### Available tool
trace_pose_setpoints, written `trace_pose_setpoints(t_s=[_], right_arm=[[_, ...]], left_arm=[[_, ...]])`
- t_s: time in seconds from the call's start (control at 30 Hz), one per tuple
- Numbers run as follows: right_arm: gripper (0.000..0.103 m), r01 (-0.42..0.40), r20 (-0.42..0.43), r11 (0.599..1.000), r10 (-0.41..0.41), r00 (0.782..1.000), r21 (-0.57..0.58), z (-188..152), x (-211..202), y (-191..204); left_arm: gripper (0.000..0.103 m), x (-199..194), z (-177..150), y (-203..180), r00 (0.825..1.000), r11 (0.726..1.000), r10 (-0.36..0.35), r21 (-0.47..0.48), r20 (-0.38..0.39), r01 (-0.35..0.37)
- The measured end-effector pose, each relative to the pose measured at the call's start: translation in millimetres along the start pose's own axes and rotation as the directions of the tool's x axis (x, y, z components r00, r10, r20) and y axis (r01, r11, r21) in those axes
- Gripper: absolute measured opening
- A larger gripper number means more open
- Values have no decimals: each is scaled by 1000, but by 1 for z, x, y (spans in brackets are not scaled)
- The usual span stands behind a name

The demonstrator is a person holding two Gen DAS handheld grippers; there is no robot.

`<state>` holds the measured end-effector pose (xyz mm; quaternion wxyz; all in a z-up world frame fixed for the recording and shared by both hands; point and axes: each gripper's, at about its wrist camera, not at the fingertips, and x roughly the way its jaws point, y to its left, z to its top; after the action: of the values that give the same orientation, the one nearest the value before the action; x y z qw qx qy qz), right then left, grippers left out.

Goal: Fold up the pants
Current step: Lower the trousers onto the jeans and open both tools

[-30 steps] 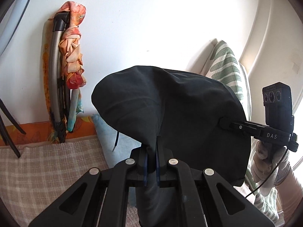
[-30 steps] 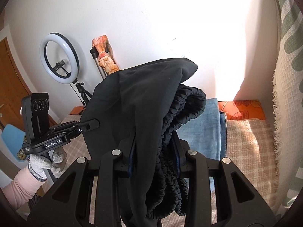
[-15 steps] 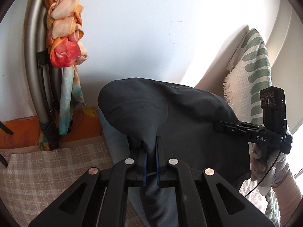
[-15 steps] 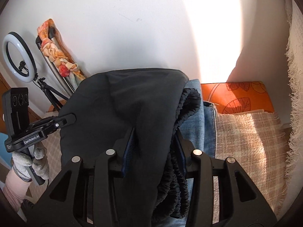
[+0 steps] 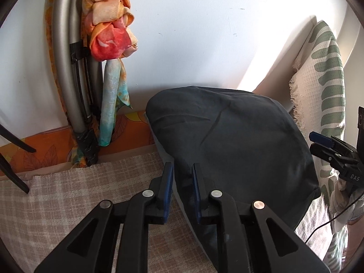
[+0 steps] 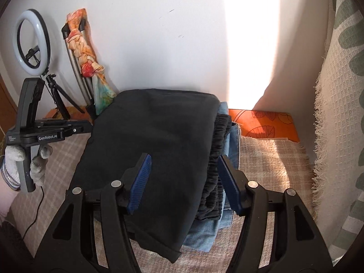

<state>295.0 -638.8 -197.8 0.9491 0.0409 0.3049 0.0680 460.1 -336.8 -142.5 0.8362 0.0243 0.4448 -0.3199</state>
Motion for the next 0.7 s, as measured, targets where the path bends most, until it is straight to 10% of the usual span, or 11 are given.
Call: trace_pose_setpoints(t_s=[0.43, 0.7], right_arm=[[64, 168, -127, 980, -180, 975, -104, -57, 0, 6], [64, 156, -64, 988, -156, 986, -7, -75, -39, 17]], left_arm=[[14, -59, -49, 1, 998, 998, -55, 21, -1, 55], [14, -106, -79, -38, 998, 997, -24, 78, 56, 20]])
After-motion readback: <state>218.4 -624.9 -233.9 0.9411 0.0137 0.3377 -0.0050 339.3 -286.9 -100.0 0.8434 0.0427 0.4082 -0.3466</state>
